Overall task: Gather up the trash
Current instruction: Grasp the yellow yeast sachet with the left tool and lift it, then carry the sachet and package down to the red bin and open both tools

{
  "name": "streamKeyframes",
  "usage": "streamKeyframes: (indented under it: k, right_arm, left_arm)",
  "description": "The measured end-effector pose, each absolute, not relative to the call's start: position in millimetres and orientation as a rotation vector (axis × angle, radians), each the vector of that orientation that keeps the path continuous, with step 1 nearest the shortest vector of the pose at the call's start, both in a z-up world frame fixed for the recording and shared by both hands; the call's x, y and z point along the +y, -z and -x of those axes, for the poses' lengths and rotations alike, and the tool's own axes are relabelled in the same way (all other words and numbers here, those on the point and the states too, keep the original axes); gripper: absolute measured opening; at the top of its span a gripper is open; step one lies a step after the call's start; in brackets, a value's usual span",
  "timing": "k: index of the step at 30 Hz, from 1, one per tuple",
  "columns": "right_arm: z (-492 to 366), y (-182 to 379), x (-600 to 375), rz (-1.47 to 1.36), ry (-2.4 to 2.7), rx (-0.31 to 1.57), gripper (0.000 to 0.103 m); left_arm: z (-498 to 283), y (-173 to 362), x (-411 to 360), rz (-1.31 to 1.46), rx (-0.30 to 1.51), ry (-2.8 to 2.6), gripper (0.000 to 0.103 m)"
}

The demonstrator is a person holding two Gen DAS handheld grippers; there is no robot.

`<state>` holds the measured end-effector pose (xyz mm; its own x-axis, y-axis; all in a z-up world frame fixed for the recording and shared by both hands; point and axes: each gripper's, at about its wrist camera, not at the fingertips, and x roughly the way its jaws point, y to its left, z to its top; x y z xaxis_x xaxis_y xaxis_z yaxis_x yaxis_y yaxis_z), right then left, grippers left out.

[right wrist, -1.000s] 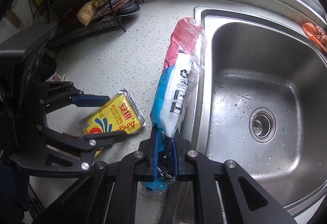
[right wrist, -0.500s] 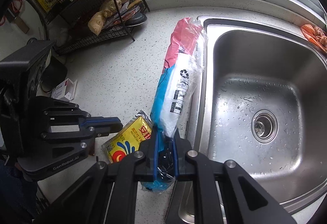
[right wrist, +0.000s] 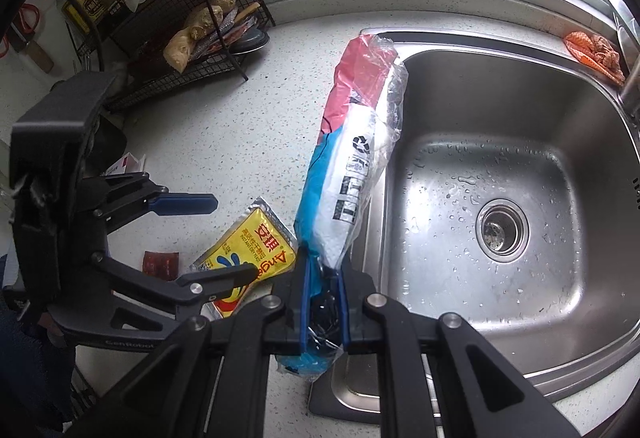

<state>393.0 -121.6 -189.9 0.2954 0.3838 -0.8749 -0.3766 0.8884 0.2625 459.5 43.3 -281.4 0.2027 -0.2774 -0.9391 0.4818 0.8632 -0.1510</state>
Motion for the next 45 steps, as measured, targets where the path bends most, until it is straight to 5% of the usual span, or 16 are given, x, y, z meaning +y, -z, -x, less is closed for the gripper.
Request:
streamKeyframes:
  k: [12, 14, 18, 45]
  right_arm:
    - [-387.8, 196.0, -127.9, -0.013, -0.471, 1.181, 0.010]
    - [-387.1, 195.9, -128.0, -0.011, -0.461, 1.180, 0.010]
    - [-384.9, 195.6, -131.1, -0.015, -0.454, 1.174, 0.010]
    - [-279.4, 129.5, -209.3, 0.008, -0.562, 1.035, 0.010]
  left_arm:
    - [-463.0, 296.8, 26.5, -0.255, 1.242, 0.529, 0.077]
    - [-462.5, 296.4, 20.0, -0.298, 1.232, 0.491, 0.061]
    - [-461.3, 291.9, 18.1, -0.261, 1.237, 0.510, 0.046]
    - [-316.0, 137.1, -56.9, -0.183, 1.054, 0.368, 0.042]
